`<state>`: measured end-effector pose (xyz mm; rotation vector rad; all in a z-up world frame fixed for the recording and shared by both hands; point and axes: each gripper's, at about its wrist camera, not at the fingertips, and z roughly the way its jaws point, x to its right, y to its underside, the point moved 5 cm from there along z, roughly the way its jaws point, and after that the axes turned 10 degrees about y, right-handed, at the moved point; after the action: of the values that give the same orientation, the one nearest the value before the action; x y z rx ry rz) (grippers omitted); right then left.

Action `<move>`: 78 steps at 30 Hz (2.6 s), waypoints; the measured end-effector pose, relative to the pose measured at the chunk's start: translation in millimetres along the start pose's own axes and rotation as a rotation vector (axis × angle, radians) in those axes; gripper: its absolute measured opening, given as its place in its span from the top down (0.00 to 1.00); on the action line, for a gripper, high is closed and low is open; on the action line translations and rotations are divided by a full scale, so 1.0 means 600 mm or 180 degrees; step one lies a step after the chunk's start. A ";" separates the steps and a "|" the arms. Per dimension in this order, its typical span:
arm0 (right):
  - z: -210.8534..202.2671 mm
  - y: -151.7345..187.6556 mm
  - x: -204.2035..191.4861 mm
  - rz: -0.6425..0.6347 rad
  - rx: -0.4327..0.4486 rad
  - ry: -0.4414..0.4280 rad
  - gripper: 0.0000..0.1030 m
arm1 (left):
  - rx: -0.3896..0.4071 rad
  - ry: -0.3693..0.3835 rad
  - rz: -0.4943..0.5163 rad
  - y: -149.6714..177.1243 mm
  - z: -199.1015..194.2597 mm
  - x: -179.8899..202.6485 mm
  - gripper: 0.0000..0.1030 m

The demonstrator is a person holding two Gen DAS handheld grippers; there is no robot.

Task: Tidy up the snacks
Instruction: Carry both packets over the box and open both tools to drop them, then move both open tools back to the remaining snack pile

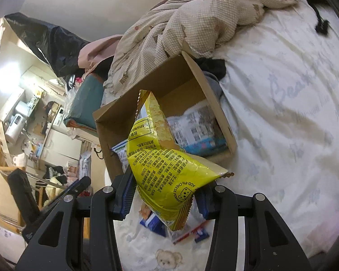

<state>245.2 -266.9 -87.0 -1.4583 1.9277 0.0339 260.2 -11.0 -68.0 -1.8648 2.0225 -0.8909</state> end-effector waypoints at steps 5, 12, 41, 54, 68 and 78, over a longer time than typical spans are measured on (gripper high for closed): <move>0.026 -0.029 -0.005 -0.0046 -0.0010 0.0039 0.54 | 0.0015 0.0001 0.0002 -0.029 0.025 0.005 0.73; 0.065 -0.062 -0.009 -0.0073 -0.0047 0.0072 0.54 | 0.0036 -0.0023 0.0019 -0.066 0.068 0.014 0.73; 0.109 -0.137 -0.030 -0.0105 0.0186 0.0120 0.14 | 0.0019 0.0005 0.0120 -0.074 0.122 0.022 0.24; 0.112 -0.130 -0.034 -0.0135 0.0113 0.0070 0.14 | 0.0049 -0.0040 0.0115 -0.076 0.114 0.014 0.23; 0.078 -0.107 -0.033 -0.0310 0.0192 0.0280 0.14 | 0.0201 -0.0022 0.0023 -0.063 0.067 -0.014 0.23; 0.025 -0.067 -0.048 -0.0598 0.0327 0.0404 0.14 | 0.0243 0.0098 -0.0234 -0.048 0.020 -0.053 0.21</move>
<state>290.1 -251.2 -67.2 -1.5983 1.8533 -0.2454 294.8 16.5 -67.4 -1.9062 1.9198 -1.0077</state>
